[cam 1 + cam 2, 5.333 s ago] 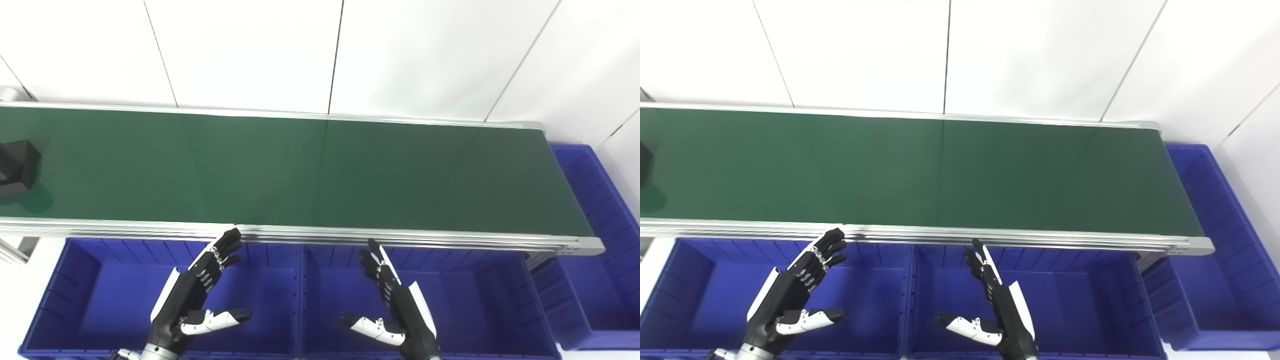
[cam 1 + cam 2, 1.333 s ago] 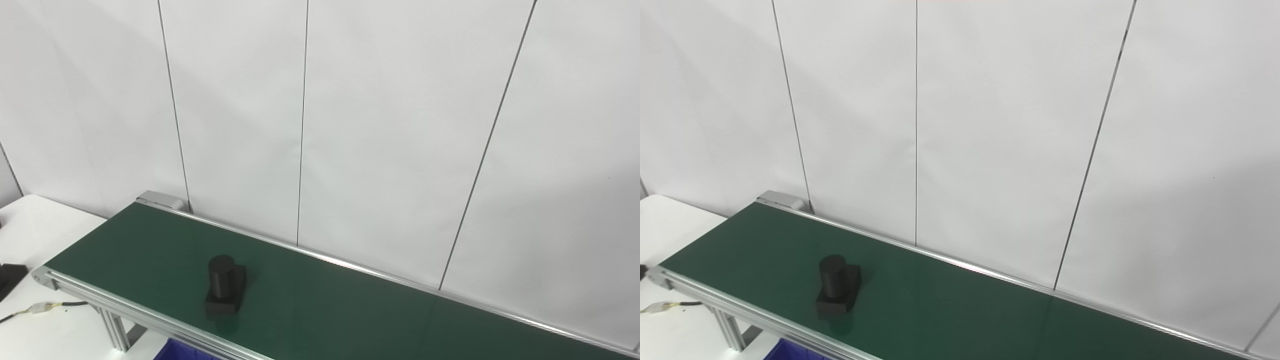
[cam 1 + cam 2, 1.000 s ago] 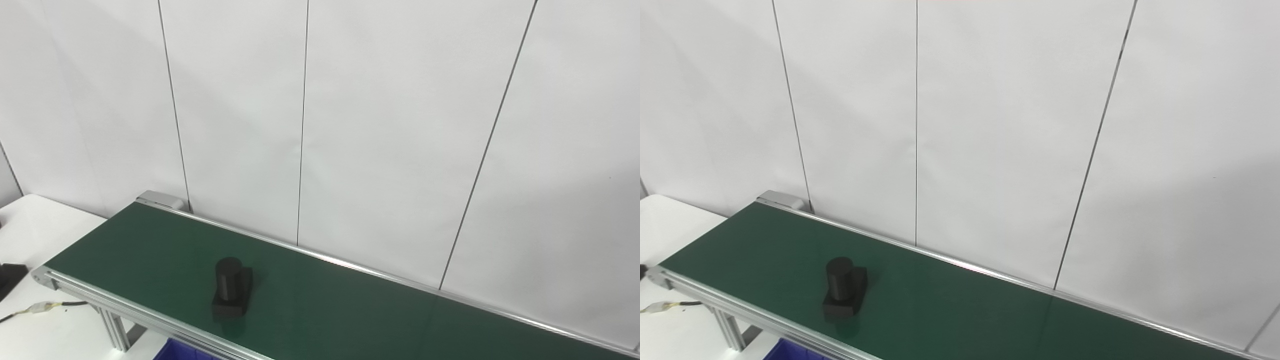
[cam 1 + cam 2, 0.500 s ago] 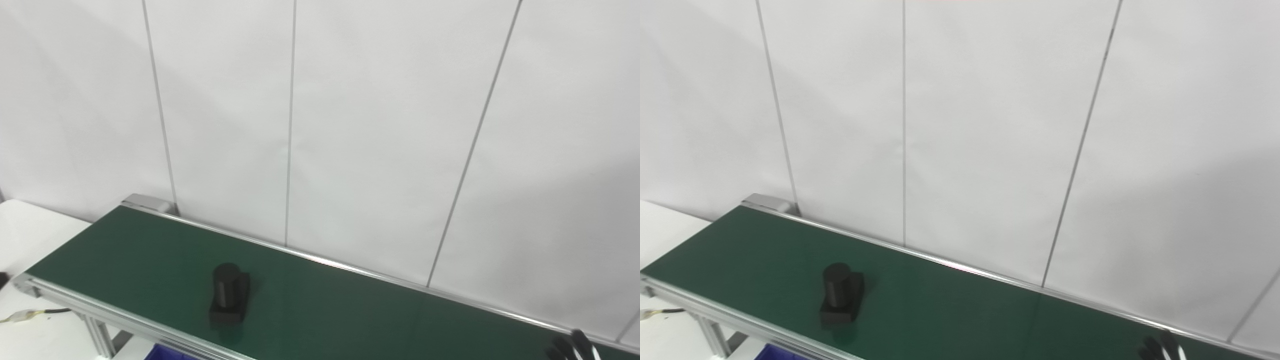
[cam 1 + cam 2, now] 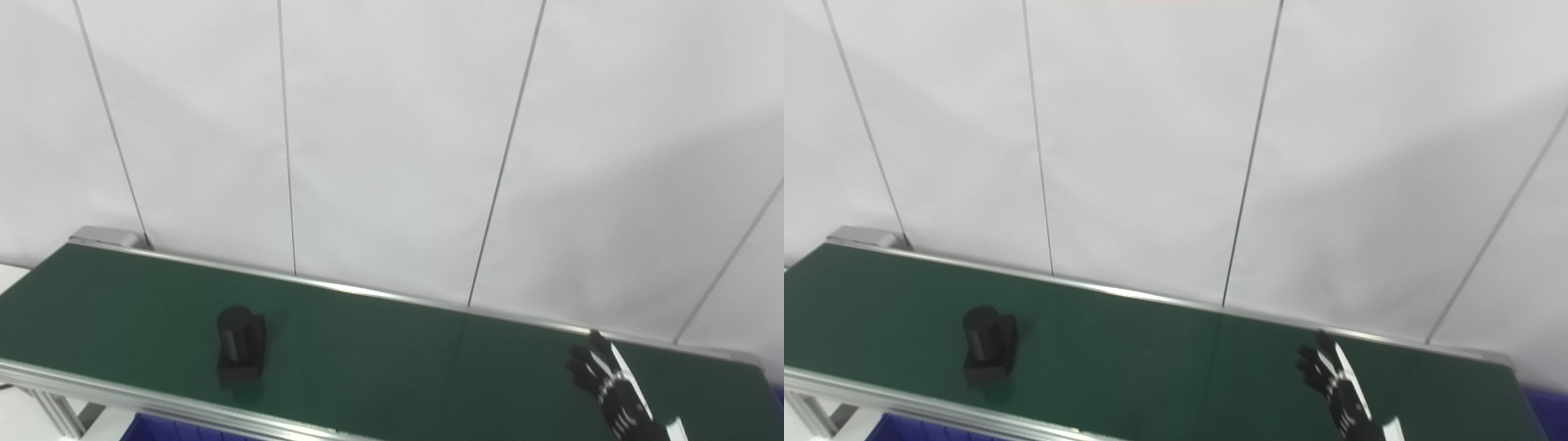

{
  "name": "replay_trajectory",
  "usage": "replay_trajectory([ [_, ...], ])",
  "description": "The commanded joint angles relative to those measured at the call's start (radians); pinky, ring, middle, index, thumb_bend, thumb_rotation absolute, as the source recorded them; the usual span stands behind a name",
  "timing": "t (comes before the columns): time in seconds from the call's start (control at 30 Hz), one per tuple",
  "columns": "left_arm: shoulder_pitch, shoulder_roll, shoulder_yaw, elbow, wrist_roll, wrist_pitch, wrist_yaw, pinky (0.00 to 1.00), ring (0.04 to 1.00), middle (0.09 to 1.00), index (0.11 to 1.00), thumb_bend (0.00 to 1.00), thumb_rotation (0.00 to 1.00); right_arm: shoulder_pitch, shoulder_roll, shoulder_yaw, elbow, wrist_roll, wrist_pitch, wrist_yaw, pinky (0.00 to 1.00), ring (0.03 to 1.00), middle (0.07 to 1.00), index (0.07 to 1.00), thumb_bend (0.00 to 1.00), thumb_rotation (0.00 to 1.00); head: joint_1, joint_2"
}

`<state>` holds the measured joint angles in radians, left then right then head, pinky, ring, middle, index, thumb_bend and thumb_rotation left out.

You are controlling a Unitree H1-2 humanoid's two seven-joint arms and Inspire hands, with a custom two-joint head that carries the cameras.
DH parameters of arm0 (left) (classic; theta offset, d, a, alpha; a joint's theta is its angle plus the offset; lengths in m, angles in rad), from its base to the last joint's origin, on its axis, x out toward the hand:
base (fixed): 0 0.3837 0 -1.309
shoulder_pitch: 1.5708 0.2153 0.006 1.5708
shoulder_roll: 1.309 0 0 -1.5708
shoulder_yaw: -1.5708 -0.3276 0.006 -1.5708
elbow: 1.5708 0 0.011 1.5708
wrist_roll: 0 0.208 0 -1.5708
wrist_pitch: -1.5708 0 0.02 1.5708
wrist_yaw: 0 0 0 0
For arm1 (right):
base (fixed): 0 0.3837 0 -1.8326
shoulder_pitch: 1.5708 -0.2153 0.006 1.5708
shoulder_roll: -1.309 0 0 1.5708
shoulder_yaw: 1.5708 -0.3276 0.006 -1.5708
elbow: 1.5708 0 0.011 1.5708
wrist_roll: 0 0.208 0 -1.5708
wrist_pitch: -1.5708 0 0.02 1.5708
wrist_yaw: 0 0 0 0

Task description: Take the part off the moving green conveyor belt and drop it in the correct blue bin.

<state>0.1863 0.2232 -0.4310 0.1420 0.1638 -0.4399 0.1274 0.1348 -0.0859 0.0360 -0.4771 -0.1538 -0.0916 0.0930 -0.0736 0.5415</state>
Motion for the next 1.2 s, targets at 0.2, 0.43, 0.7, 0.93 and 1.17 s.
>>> replay_trajectory([
  [0.2,-0.004,0.01,0.015,-0.06,-0.027,-0.03,-0.037,0.8,0.845,0.864,0.848,0.93,0.28,-0.028,0.01,0.005,-0.071,-0.019,0.069,-0.003,0.84,0.847,0.877,0.961,0.87,0.54,0.0,0.052],
  [0.43,0.008,-0.003,0.04,-0.087,-0.024,-0.03,-0.066,0.82,0.862,0.875,0.859,0.89,0.31,-0.063,0.004,0.016,-0.071,-0.038,0.12,0.012,0.85,0.85,0.884,0.967,0.86,0.53,0.007,0.126],
  [0.7,0.007,-0.04,0.075,-0.106,-0.008,-0.028,-0.1,0.83,0.866,0.888,0.869,0.86,0.32,-0.112,-0.001,0.016,-0.031,-0.038,0.14,0.012,0.83,0.839,0.869,0.956,0.85,0.5,0.02,0.165],
  [0.93,0.005,-0.054,0.097,-0.109,-0.007,-0.028,-0.128,0.82,0.857,0.883,0.863,0.87,0.32,-0.134,-0.005,0.021,-0.011,-0.036,0.152,0.013,0.85,0.851,0.875,0.96,0.86,0.5,0.027,0.161],
  [1.17,0.065,-0.036,0.12,-0.234,-0.037,0.019,-0.202,0.85,0.883,0.894,0.891,0.87,0.33,-0.153,-0.014,0.027,0.001,-0.051,0.171,0.017,0.84,0.855,0.88,0.959,0.86,0.5,0.039,0.142],
])
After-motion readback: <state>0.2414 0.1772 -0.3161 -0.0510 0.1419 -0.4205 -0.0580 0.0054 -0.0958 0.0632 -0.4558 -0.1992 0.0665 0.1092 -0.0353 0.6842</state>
